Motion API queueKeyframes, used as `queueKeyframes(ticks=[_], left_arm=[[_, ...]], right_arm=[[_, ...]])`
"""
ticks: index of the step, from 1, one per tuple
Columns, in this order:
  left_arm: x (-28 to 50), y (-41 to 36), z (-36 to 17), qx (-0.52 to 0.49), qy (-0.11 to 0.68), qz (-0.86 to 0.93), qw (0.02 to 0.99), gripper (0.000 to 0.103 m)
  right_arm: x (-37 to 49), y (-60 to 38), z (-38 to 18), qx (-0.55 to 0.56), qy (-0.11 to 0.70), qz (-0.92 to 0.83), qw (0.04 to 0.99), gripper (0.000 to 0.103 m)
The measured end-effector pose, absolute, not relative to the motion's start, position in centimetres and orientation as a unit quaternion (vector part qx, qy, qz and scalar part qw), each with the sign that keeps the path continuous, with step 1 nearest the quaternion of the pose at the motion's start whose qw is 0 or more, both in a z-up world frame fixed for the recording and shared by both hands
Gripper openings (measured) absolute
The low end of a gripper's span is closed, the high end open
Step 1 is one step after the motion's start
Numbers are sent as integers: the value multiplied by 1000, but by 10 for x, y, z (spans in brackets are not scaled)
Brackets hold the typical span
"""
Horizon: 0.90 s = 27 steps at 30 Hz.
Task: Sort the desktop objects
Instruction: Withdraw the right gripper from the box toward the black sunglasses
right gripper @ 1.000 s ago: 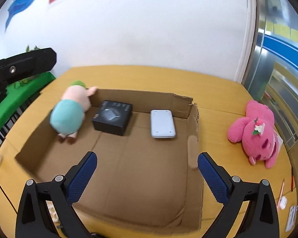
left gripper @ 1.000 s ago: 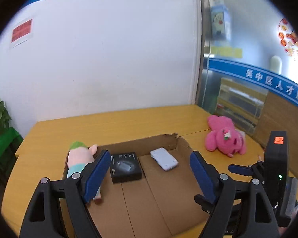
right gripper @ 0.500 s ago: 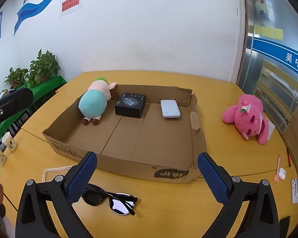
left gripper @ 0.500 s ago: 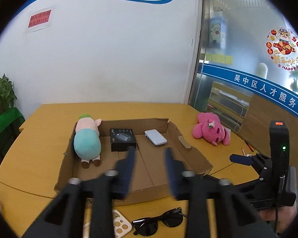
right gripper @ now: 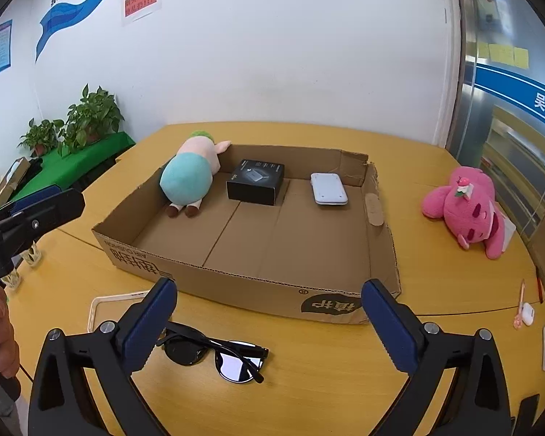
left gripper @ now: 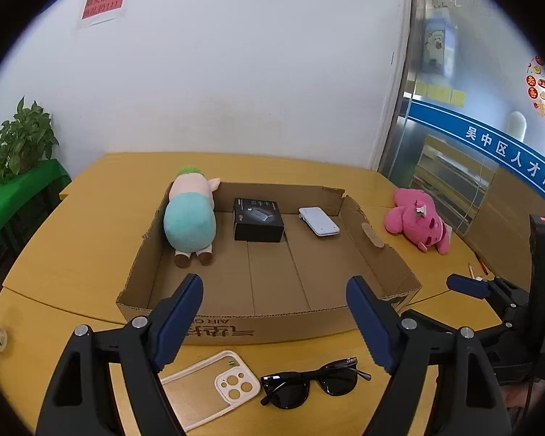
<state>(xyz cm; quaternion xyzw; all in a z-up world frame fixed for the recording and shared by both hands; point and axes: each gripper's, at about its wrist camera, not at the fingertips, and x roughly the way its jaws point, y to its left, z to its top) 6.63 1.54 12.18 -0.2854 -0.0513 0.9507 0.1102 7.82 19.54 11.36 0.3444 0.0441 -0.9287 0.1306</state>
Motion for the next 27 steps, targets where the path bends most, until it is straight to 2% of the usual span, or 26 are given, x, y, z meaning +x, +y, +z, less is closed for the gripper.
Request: queueKeyframes(ticks=[11,27], left_arm=[[72,6,95,-303,-52,945,114,81],[75,-10,11,-400,-87,902,135,81]], right_arm=[[71,197,85,371,37,-913,165,103],[50,168,-30,433,99,-843,305,102]])
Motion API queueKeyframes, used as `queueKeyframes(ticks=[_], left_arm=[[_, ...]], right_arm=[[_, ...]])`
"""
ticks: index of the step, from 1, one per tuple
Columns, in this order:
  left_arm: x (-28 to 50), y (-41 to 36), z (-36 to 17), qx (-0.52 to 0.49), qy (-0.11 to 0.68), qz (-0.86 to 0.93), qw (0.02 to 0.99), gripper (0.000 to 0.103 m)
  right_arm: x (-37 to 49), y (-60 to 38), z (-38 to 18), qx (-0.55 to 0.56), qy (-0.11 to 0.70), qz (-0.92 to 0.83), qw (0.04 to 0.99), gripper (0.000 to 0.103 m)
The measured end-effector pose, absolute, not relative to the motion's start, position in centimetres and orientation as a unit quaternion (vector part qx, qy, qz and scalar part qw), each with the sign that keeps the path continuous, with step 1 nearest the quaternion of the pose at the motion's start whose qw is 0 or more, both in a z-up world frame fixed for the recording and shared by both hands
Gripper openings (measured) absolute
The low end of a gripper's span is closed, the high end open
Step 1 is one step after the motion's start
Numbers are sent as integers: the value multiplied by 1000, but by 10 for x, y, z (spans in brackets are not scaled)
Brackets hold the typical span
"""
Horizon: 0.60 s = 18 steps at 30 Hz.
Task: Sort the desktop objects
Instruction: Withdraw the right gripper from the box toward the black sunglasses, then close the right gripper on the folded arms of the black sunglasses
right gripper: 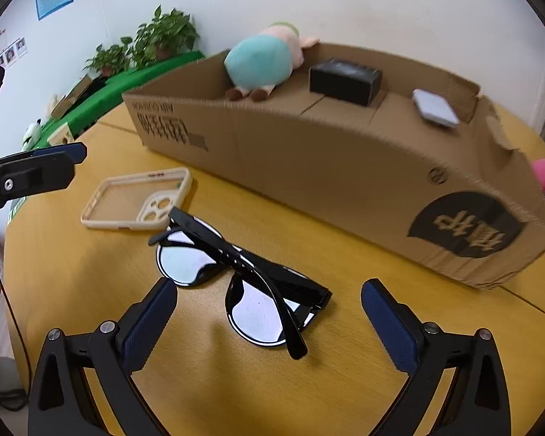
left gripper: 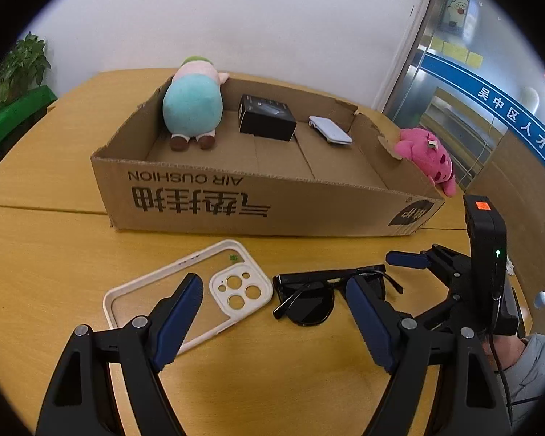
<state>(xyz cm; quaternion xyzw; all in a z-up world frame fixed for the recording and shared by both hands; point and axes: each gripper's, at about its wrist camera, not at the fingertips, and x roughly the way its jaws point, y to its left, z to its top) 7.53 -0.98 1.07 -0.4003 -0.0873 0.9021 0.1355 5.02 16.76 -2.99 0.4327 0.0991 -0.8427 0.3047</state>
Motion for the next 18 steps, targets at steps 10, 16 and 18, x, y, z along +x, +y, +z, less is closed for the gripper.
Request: queueKeyframes(ticks=[10,16,18], left_arm=[[71,-23,-5,-423,-106,889,142,81],[67,-22,-20,-444,-126,871,169,80],[64,-20,-26,-457,-145,857,189,80]], right_arm=[[79,140,-40,467,143,-790,370,100],[88,151,-29,459,114,-807,355,100],[85,145,-32,453,127,-813,343,99]])
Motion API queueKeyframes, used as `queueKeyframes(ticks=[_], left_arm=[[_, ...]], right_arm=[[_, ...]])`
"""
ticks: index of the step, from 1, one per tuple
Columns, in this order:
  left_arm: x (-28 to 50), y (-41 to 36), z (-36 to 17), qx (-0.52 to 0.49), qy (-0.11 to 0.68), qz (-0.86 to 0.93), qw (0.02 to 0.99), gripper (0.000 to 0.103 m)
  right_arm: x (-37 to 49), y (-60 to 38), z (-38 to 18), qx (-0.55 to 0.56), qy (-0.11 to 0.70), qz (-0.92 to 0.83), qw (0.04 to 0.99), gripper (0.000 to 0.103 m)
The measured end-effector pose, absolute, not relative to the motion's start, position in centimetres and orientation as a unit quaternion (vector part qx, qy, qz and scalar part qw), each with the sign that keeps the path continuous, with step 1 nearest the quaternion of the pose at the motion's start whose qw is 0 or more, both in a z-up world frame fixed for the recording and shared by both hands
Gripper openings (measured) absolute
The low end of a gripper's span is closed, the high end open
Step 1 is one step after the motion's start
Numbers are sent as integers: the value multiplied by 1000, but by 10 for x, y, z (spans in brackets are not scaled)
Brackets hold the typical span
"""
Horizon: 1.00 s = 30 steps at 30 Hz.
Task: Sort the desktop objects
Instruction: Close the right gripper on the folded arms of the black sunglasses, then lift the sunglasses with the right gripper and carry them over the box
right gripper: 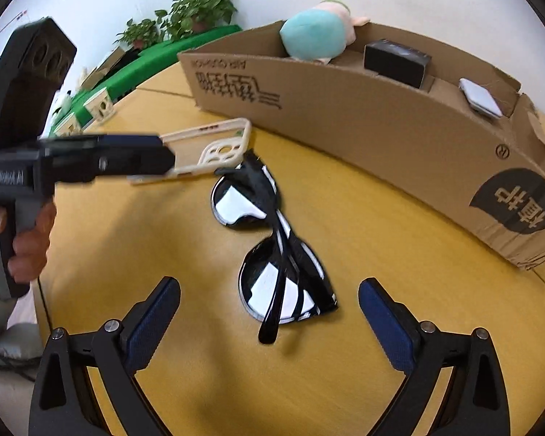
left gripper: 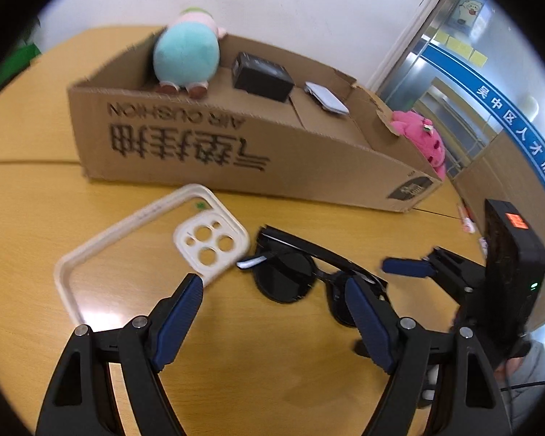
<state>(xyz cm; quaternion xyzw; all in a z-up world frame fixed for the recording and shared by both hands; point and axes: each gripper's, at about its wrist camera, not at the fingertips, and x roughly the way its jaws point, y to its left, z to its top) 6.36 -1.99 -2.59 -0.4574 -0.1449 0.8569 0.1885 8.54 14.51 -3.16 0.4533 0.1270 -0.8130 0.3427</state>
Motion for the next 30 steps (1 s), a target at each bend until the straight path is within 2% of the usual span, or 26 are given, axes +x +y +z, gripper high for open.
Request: queueKeyframes(ticks=[1,3,8,9,11,13,18,21,22,30], left_arm=[[63,-19,-29,-463,-155,850,198,80],[61,-19,-38,-475,-181,835,211,80],[58,-24,-61,-493,-266,794,237,75],[57,-22,-62,-494,-270,791,241,73],[56,-18,-66,-498,-282,779,254,63],[53,-12,-74,-508,-297,761,272,45],[47,4,-84,-520,-320,734,296,32],[47,10,-84,-522,-305,742,289,21],[47,9,-83,-524,-297,746,285,11],[50,11,-67,-514,-252,773,273,11]], right_arm=[[84,140,-35,453,142,-815,334,97],[84,134,-45,459,169,-812,318,80],[95,127,-46,447,177,-819,312,62],[98,127,-46,447,178,-821,308,62],[100,128,-47,450,167,-825,299,62],[103,130,-47,451,149,-832,287,62],[102,143,-45,467,49,-829,303,62],[104,146,-43,470,22,-828,304,61],[104,147,-43,471,16,-829,302,61],[111,150,-38,466,2,-835,293,61]])
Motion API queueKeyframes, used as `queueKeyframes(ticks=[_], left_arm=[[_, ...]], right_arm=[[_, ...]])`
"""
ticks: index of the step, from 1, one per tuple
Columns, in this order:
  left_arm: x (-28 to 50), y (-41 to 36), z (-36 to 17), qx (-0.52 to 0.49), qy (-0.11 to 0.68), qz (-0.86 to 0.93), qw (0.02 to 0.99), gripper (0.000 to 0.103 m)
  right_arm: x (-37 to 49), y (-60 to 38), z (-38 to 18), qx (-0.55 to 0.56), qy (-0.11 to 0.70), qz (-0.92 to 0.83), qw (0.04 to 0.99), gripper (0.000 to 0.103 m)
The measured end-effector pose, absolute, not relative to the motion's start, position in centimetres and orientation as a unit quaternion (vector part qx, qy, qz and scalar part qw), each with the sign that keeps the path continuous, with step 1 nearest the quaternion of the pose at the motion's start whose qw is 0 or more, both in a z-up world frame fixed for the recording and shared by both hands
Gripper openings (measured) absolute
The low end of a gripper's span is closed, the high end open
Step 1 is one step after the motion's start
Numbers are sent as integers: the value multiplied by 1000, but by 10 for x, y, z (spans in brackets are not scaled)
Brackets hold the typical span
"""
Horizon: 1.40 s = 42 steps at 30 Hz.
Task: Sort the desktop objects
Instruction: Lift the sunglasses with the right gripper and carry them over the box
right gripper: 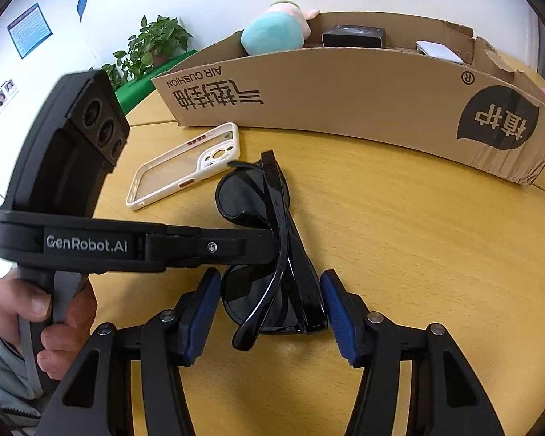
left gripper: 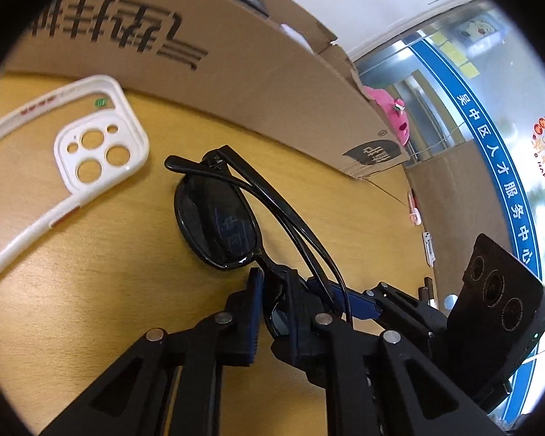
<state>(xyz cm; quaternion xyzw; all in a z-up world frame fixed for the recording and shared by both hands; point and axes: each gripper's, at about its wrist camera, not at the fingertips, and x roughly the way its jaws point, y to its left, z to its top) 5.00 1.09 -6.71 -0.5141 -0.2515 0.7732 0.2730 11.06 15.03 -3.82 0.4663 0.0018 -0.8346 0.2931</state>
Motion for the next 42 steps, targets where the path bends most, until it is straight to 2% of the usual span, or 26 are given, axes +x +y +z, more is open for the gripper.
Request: queueKeyframes(ticks=[20,27,32,42], left_arm=[[-10,8,73,-394,-174,842,326,11],[-51,19,85,-402,-152,837,340,11],[-84,53,86,-410,-133,825,365,11],[-180,151,37,-493,-114,769,392,11]], right_arm=[[88,129,94,302,26,-917,261,61],[53,137,101,298,-6,-922,248,61],[22,157,107,296,-17,-929,224,61],[-76,227,72,355,-66,-918,166,61]])
